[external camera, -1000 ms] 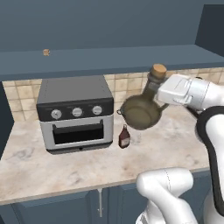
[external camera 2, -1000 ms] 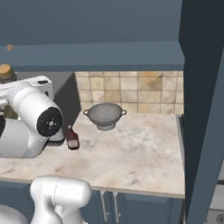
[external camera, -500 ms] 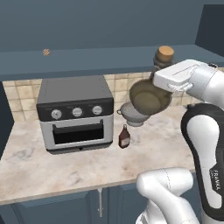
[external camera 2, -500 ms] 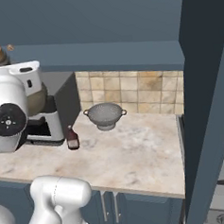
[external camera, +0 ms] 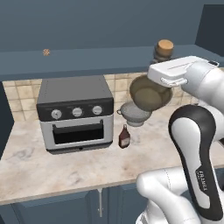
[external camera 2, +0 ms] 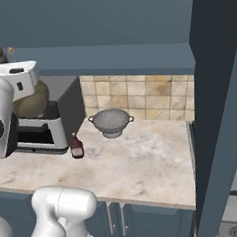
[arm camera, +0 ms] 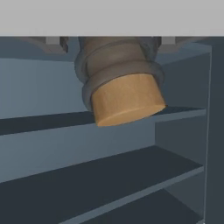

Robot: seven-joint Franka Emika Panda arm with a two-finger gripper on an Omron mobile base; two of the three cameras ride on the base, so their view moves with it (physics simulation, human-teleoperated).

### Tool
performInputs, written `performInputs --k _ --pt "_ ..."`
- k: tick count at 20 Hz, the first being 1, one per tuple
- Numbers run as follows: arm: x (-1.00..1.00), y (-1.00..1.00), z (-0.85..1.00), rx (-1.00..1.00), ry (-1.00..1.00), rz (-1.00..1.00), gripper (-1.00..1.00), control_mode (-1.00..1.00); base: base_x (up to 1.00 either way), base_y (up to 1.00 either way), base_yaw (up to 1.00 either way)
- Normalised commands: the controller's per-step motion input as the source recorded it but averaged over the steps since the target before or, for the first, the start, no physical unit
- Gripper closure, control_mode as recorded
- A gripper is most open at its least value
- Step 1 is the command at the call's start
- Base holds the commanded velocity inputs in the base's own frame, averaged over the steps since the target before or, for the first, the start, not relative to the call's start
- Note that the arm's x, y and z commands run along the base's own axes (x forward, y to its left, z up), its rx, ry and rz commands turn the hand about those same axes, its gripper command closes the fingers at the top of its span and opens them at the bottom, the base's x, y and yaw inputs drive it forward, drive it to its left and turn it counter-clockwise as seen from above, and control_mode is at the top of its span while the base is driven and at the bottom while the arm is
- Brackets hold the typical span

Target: Pick the ketchup and oil and vinegar bottle from the counter and place them in the cabinet.

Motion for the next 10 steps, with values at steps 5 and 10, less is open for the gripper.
performInputs --k 5,10 --pt "0.16 0.00 0.35 0.05 0.00 -0.11 1.00 -1.00 0.00 0.00 0.00" --pt "0.26 0.02 0.18 0.02 0.00 -0.07 1.00 -1.00 0.00 0.00 0.00"
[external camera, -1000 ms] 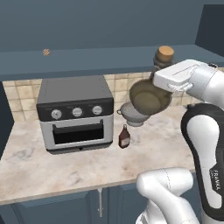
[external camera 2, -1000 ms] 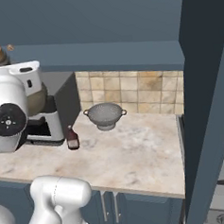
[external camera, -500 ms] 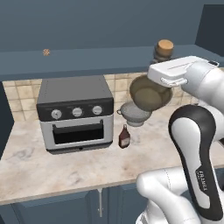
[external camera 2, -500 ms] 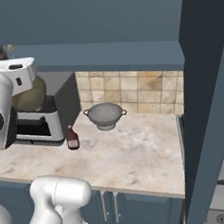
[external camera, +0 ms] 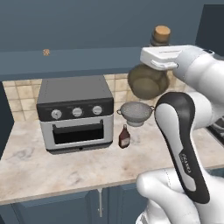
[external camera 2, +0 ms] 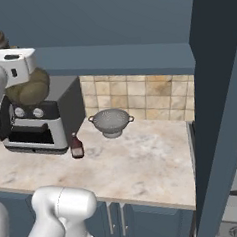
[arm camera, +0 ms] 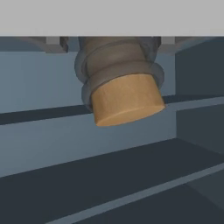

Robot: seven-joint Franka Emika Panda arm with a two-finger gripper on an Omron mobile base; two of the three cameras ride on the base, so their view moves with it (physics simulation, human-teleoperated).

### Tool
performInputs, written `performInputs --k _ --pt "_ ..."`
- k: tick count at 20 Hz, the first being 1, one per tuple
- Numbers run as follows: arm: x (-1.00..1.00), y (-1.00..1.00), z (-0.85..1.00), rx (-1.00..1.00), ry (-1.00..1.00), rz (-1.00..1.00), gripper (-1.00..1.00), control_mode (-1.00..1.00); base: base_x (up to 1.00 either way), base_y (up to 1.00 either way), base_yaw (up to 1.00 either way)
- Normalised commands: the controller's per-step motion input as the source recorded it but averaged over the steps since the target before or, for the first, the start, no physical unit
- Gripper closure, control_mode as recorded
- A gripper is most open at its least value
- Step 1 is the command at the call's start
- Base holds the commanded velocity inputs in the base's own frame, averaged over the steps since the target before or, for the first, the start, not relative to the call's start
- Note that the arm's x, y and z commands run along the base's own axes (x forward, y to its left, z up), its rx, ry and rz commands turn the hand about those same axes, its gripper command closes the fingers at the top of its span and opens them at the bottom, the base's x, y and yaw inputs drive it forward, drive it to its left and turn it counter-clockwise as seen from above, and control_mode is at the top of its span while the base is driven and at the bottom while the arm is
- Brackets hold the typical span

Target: Pick the ketchup and oil and vinegar bottle from the counter and place them in the cabinet.

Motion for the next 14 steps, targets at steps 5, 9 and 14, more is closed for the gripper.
performInputs --k 5,9,14 --pt "0.36 0.00 0.21 0.06 0.00 -0.05 1.00 -1.00 0.00 0.00 0.00" --pt "0.35 0.00 0.36 0.07 0.03 -0.03 1.00 -1.00 0.00 0.00 0.00" --pt "0.35 0.00 0.20 0.01 0.11 0.00 1.00 -1.00 0.00 0.00 0.00"
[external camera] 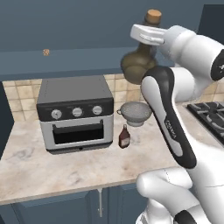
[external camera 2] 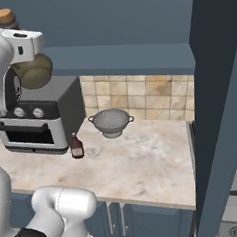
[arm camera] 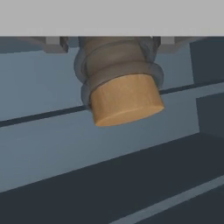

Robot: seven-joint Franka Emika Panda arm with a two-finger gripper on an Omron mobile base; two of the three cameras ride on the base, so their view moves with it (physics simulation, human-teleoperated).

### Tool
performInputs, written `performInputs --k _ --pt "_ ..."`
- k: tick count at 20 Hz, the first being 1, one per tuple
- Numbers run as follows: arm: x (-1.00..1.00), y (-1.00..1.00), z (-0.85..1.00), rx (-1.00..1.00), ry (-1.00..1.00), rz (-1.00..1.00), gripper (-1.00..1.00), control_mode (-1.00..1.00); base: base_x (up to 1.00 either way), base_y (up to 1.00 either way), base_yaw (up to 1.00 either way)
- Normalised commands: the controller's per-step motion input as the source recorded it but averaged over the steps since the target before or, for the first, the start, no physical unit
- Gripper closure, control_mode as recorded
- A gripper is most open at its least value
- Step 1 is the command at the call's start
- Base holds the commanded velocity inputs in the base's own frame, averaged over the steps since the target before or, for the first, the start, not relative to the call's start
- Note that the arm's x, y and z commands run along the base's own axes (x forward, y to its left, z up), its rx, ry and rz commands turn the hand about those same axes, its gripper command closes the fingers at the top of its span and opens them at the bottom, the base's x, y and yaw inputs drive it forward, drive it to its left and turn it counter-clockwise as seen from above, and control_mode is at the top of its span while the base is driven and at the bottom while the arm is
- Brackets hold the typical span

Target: Pick the ketchup and oil and vinegar bottle from the counter and place them in the cabinet.

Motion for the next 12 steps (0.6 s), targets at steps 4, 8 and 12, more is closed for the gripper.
performInputs --k 4,8,12 --pt "0.33 0.00 0.06 -0.03 0.16 0.01 1.00 -1.00 0.00 0.00 0.00" --pt "0.14 0.00 0.00 -0.04 0.10 0.02 1.00 -1.00 0.00 0.00 0.00" --pt "0.00 -0.02 0.02 0.02 -0.02 0.00 1.00 -1.00 0.00 0.00 0.00"
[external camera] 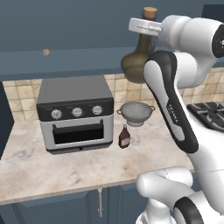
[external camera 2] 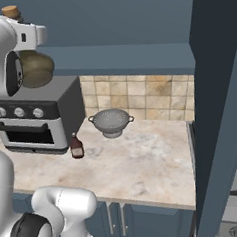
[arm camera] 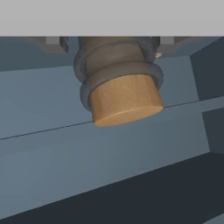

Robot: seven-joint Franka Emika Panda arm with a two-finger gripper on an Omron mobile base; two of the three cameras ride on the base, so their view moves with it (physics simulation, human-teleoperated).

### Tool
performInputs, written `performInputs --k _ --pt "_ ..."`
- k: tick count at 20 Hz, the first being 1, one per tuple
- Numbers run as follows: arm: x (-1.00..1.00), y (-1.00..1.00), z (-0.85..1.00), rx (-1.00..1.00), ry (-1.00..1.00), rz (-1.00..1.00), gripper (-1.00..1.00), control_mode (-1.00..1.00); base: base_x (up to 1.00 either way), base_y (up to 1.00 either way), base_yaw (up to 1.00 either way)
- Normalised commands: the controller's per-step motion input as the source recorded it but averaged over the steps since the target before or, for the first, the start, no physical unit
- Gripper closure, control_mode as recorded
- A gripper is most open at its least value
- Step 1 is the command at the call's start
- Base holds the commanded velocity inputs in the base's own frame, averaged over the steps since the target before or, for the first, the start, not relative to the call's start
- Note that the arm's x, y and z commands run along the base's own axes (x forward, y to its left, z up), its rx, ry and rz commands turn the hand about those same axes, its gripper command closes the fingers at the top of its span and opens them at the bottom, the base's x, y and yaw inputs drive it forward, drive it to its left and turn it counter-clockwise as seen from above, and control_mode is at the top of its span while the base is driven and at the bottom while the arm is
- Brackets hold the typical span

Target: Pick the ketchup and oil and vinegar bottle from the counter and place them in the cabinet.

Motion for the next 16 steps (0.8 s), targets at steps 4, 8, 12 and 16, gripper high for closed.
performInputs --k 4,8,12,16 --pt "0.00 -0.03 0.13 0.06 -0.07 0.00 1.00 -1.00 0.00 0.00 0.00" --pt "0.04 0.00 0.01 0.03 -0.10 0.00 1.00 -1.00 0.00 0.00 0.00" --pt "0.12 0.00 0.00 0.00 -0.08 0.00 1.00 -1.00 0.00 0.00 0.00" --pt "0.27 0.04 0.11 0.01 -0.01 0.00 1.00 -1.00 0.00 0.00 0.00"
